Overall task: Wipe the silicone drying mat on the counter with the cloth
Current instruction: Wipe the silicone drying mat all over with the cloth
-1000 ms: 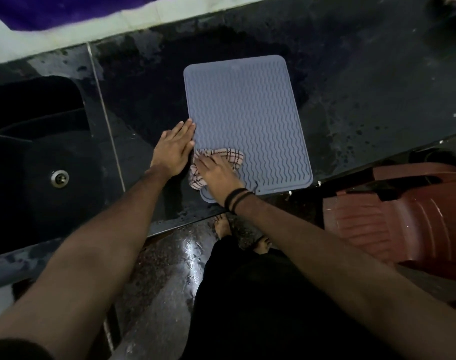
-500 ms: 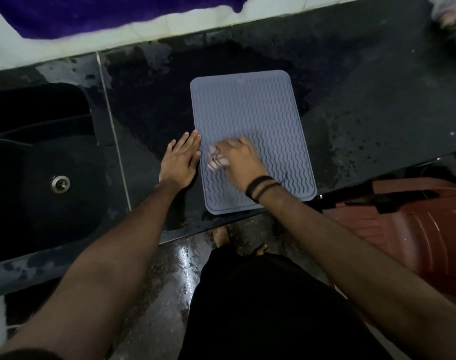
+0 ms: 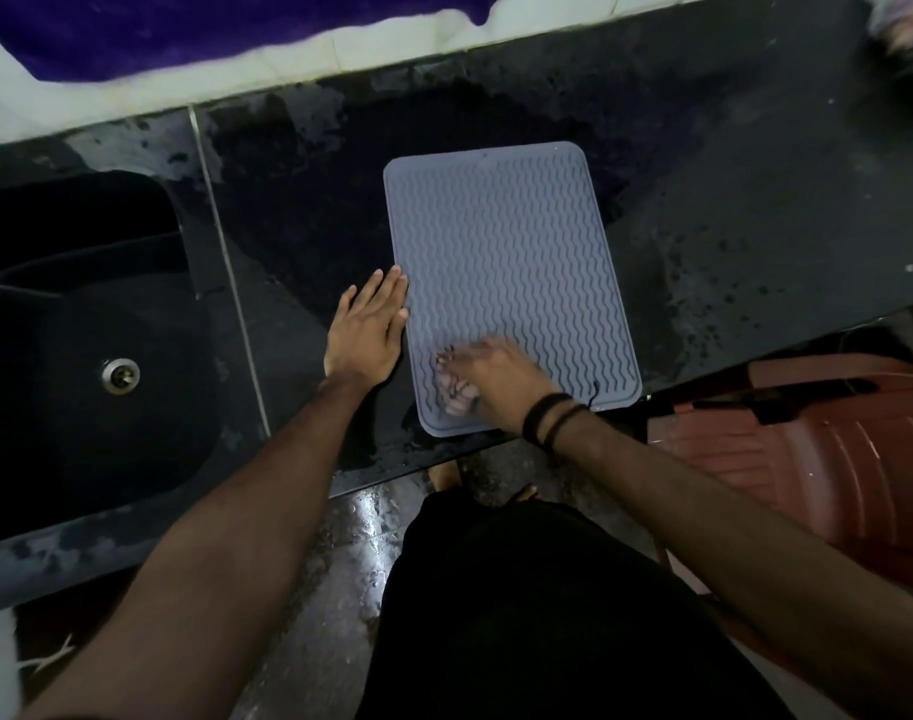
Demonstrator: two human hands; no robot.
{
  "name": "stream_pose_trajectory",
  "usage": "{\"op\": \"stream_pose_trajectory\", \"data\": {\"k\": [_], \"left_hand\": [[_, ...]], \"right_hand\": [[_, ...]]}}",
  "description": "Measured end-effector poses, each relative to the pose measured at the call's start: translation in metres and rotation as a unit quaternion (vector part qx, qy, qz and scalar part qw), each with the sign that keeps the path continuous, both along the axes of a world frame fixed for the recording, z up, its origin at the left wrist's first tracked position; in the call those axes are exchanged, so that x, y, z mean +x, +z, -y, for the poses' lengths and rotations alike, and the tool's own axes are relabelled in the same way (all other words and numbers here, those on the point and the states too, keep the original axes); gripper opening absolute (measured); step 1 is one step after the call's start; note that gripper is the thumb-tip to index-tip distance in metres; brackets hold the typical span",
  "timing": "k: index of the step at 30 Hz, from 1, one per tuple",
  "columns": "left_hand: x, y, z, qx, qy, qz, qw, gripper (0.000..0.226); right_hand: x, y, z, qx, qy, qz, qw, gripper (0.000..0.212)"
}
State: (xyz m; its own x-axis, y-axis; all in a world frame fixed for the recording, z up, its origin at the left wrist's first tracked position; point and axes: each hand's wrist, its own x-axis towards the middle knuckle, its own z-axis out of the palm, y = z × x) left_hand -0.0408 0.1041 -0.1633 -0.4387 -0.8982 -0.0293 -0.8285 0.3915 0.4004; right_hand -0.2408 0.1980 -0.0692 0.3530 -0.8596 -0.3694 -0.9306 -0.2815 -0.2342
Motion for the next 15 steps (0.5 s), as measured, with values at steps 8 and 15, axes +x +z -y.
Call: {"op": "stream_pose_trajectory", "data": {"k": [8,15], "left_hand": [[0.000,0.000,0.000,-0.003,0.001,0.000,1.000,0.049],[-0.001,0.000,0.000,0.003,0.001,0.007,1.000,0.049]], "right_hand": [[0.042,-0.018,0.015,-0.045,-0.043,0.019,0.998,0.067],[0.015,-0.018,-0.033,-0.013,0.049,0.019,0.999,0.066]]}}
